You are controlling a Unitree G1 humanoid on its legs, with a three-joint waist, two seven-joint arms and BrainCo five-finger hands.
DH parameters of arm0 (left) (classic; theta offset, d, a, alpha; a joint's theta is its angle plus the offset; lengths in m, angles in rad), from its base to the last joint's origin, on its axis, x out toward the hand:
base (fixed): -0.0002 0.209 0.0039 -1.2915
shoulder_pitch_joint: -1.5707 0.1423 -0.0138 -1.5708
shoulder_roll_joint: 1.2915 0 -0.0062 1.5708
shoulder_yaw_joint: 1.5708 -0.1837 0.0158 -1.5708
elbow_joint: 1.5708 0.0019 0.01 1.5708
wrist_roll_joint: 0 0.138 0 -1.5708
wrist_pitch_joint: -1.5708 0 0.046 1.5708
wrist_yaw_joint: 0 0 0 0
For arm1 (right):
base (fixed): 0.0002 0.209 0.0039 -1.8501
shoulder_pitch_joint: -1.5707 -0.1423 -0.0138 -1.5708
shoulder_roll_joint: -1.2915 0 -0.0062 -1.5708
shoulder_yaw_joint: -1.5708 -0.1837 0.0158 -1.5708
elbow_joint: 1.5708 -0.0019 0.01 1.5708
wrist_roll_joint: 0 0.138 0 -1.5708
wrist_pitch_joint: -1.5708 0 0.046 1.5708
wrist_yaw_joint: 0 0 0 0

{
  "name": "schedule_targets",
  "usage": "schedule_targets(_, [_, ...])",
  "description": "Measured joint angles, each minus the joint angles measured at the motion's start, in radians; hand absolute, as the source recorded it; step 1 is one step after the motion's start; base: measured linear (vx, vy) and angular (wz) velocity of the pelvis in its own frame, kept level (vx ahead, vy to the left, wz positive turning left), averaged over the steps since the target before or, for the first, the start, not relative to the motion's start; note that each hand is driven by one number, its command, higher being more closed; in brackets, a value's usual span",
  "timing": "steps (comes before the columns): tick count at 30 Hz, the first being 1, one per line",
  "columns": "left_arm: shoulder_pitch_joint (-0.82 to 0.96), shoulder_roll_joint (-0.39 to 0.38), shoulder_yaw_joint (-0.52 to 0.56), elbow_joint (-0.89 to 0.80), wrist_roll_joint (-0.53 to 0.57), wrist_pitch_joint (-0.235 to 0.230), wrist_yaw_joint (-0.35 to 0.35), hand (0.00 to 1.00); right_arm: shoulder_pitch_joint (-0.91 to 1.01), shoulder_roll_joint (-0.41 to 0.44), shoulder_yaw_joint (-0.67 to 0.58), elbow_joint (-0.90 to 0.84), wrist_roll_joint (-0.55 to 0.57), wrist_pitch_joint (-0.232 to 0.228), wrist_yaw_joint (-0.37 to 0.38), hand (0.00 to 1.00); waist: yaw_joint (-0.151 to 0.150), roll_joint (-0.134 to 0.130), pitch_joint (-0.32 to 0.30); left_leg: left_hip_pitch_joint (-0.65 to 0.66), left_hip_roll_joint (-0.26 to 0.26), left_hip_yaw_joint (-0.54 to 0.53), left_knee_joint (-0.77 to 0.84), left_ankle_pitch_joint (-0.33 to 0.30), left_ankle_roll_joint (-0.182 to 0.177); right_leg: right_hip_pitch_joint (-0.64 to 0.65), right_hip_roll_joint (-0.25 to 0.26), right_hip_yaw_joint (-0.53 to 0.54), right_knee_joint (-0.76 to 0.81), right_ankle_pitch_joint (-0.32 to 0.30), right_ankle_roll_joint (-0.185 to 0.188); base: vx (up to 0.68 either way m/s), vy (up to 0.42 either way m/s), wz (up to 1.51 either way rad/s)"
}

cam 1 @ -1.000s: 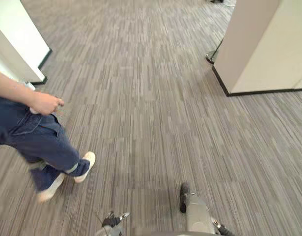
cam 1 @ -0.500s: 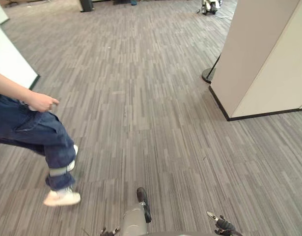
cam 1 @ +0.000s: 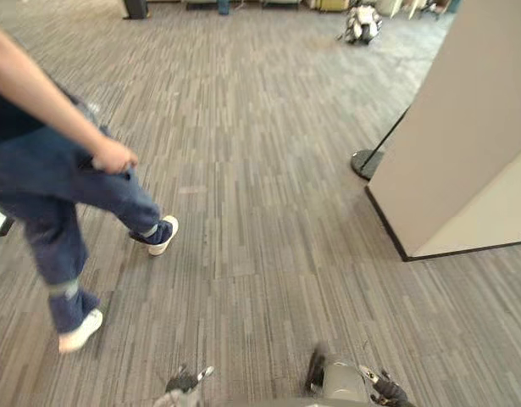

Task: Organize washtable

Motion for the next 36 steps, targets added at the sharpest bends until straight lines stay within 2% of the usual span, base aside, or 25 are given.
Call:
schedule_targets(1, [0.005,-0.007,0.006,0.0,0.002,0.0,0.002,0.0,0.006,0.003,-0.006,0.0,0.0,0.007,0.001,0.0,-0.004,0.002,-0.001,0.024,0.008,-0.004,0.004,-0.025,-0.011,-0.011,0.002,0.017,0.008,0.001,-0.001,0.63,-0.247,0.29])
schedule_targets(2, [0.033,-0.031,0.037,-0.007,0.012,0.0,0.012,0.0,0.034,0.006,-0.014,0.0,0.008,0.017,0.002,0.0,-0.016,0.022,-0.017,0.052,0.046,-0.019,0.046,-0.07,-0.024,-0.015,0.028,0.034,0.079,0.013,-0.044,0.7,-0.293,0.4])
schedule_targets(3, [0.049,-0.046,0.075,-0.014,0.024,-0.002,0.014,0.0,0.044,0.003,-0.022,0.018,0.009,0.021,-0.003,0.0,-0.015,0.016,-0.017,0.0,0.088,-0.014,0.239,-0.086,-0.033,-0.014,0.042,0.069,0.147,0.095,-0.091,0.72,-0.39,0.47])
schedule_targets(4, [0.063,-0.054,0.098,-0.02,0.038,-0.001,0.014,0.0,0.041,-0.003,-0.041,0.023,0.008,0.029,-0.003,0.0,-0.017,0.035,-0.023,-0.083,0.14,-0.014,0.447,-0.064,-0.023,0.012,0.063,0.059,0.161,0.123,-0.109,0.86,-0.519,0.3])
schedule_targets(5, [0.07,-0.074,0.136,-0.023,0.037,-0.001,0.014,0.0,0.044,-0.019,-0.049,0.018,0.006,0.031,-0.004,0.0,-0.02,0.07,-0.019,-0.154,0.21,-0.009,0.638,0.011,-0.008,0.047,0.1,0.038,0.166,0.125,-0.121,0.86,-0.53,-0.05])
schedule_targets(6, [0.087,-0.098,0.182,-0.023,0.034,-0.001,0.014,0.0,0.048,-0.043,-0.044,0.016,0.006,0.031,-0.011,0.0,-0.001,0.116,-0.015,-0.225,0.323,0.022,0.831,0.21,0.017,0.101,0.168,0.036,0.16,0.065,-0.151,0.74,-0.386,-0.33])
schedule_targets(7, [0.094,-0.099,0.183,-0.022,0.032,-0.001,0.014,0.0,0.042,-0.051,-0.039,0.014,0.007,0.03,-0.015,0.0,0.008,0.128,-0.014,-0.251,0.368,0.045,0.903,0.33,0.037,0.13,0.195,0.044,0.155,0.041,-0.165,0.76,-0.296,-0.54])
schedule_targets(8, [0.1,-0.091,0.19,-0.019,0.027,-0.001,0.01,0.0,0.018,-0.052,-0.03,0.016,0.01,0.028,-0.016,0.0,0.016,0.128,-0.005,-0.321,0.414,0.051,1.057,0.28,0.047,0.191,0.226,0.057,0.139,0.004,-0.184,0.72,-0.259,-0.49])
schedule_targets(9, [0.103,-0.072,0.191,-0.017,0.027,0.0,0.01,0.0,-0.005,-0.045,-0.011,0.02,0.017,0.026,-0.018,0.0,0.023,0.101,0.011,-0.377,0.407,0.062,1.145,0.198,0.029,0.268,0.229,0.079,0.114,-0.027,-0.188,0.69,-0.246,-0.39])
schedule_targets(10, [0.106,-0.065,0.191,-0.018,0.026,-0.002,0.01,0.0,-0.007,-0.049,0.003,0.022,0.017,0.025,-0.018,0.0,0.026,0.087,0.018,-0.404,0.396,0.071,1.159,0.169,0.021,0.31,0.229,0.086,0.092,-0.038,-0.185,0.62,-0.227,-0.35])
schedule_targets(13, [0.113,-0.05,0.187,-0.036,-0.003,-0.003,0.008,0.0,-0.036,-0.038,0.036,0.025,0.017,0.027,-0.016,0.0,0.05,0.043,0.02,-0.533,0.339,0.129,0.926,0.088,-0.041,0.463,0.23,0.111,-0.017,-0.056,-0.155,0.57,-0.156,-0.37])
schedule_targets(15, [0.117,-0.042,0.177,-0.038,-0.006,-0.002,0.008,0.0,-0.058,-0.031,0.036,0.024,0.016,0.026,-0.016,0.0,0.057,0.033,0.024,-0.557,0.281,0.141,0.57,0.099,-0.066,0.522,0.225,0.127,-0.062,-0.072,-0.128,0.6,-0.007,-0.35])
schedule_targets(17, [0.132,-0.046,0.155,-0.033,-0.008,0.001,0.013,0.0,-0.074,-0.028,0.036,0.017,0.009,0.014,-0.016,0.0,0.059,0.046,0.021,-0.568,0.215,0.078,0.101,0.176,-0.161,0.601,0.223,0.152,-0.112,-0.122,-0.083,0.6,0.152,-0.35])
schedule_targets(19, [0.151,-0.051,0.148,-0.032,-0.007,0.007,0.014,0.0,-0.067,-0.027,0.052,0.019,0.002,0.014,-0.016,0.0,0.059,0.056,0.012,-0.614,0.227,0.05,0.107,0.192,-0.139,0.643,0.219,0.167,-0.098,-0.191,-0.052,0.57,0.291,-0.43])
schedule_targets(20, [0.179,-0.038,0.151,-0.026,-0.006,0.009,0.014,0.0,-0.052,-0.013,0.065,0.02,-0.004,0.014,-0.016,0.0,0.069,0.022,-0.014,-0.615,0.199,0.05,0.175,0.286,-0.097,0.653,0.163,0.196,-0.051,-0.247,-0.035,0.72,0.37,-0.75])
schedule_targets(21, [0.2,-0.013,0.155,-0.019,-0.001,0.01,0.015,0.0,-0.038,0.01,0.076,0.03,-0.01,0.014,-0.013,0.0,0.068,-0.036,-0.052,-0.616,0.154,0.058,0.212,0.305,-0.071,0.61,0.104,0.233,0.048,-0.27,-0.029,0.61,0.296,-0.71])
schedule_targets(22, [0.2,-0.009,0.16,-0.016,-0.001,0.011,0.015,0.0,-0.036,0.016,0.076,0.031,-0.017,0.014,-0.011,0.0,0.068,-0.048,-0.058,-0.612,0.144,0.059,0.234,0.304,-0.059,0.572,0.084,0.246,0.136,-0.267,-0.025,0.59,0.286,-0.59])
schedule_targets(24, [0.198,0.02,0.157,-0.008,0.009,0.014,0.014,0.0,-0.04,0.035,0.066,0.039,-0.024,0.015,-0.012,0.0,0.059,-0.078,-0.06,-0.575,0.114,0.106,0.317,0.226,0.011,0.425,0.005,0.301,0.495,-0.188,0.001,0.64,0.387,-0.4])
schedule_targets(26, [0.164,0.036,0.136,-0.005,0.021,0.021,0.016,0.0,-0.039,0.035,0.05,0.037,-0.023,0.016,-0.009,0.0,0.05,-0.084,-0.052,-0.468,0.086,0.128,0.317,0.157,0.037,0.324,-0.075,0.276,0.763,-0.019,0.035,0.62,0.323,-0.19])
schedule_targets(28, [0.14,0.044,0.093,-0.016,0.029,0.021,0.02,0.0,-0.037,0.031,0.043,0.032,-0.026,0.014,-0.013,0.0,0.043,-0.074,-0.048,-0.366,0.075,0.13,0.258,0.139,0.037,0.276,-0.107,0.197,0.873,-0.068,-0.022,0.39,0.166,-0.07])
schedule_targets(30, [0.112,0.068,0.008,-0.03,0.028,0.012,0.031,0.0,-0.035,0.03,0.042,-0.006,-0.025,0.006,-0.013,0.0,0.019,-0.044,-0.047,-0.236,0.072,0.139,0.127,0.152,0.022,0.193,-0.073,0.075,0.788,-0.185,-0.031,0.5,0.164,-0.01])
schedule_targets(32, [0.075,0.054,-0.019,-0.038,-0.004,0.007,0.033,0.0,-0.034,0.022,0.036,-0.034,-0.024,0.003,-0.013,0.0,-0.001,-0.021,-0.036,-0.189,0.074,0.141,0.084,0.152,0.022,0.142,0.0,0.038,0.556,-0.204,-0.034,0.43,0.019,0.13])
schedule_targets(34, [0.036,0.027,-0.019,-0.038,-0.009,0.006,0.033,0.0,-0.028,0.01,0.035,-0.042,-0.024,0.005,-0.015,0.0,-0.008,-0.003,-0.026,-0.158,0.072,0.138,0.061,0.151,0.02,0.127,0.082,0.066,0.261,-0.142,-0.045,0.43,-0.064,0.37])
schedule_targets(35, [0.03,0.014,-0.022,-0.039,-0.004,0.003,0.032,0.0,-0.01,0.01,0.034,-0.038,-0.027,0.012,-0.015,0.0,-0.014,-0.009,-0.025,-0.144,0.058,0.129,0.054,0.144,-0.001,0.127,0.121,0.133,0.111,-0.027,-0.064,0.39,-0.093,0.58])
schedule_targets(36, [0.031,0.014,-0.021,-0.039,0.002,0.0,0.032,0.0,0.005,0.012,0.035,-0.032,-0.031,0.015,-0.014,0.0,-0.017,-0.017,-0.024,-0.127,0.049,0.12,0.054,0.131,-0.023,0.126,0.121,0.159,0.105,0.04,-0.074,0.44,-0.152,0.78])
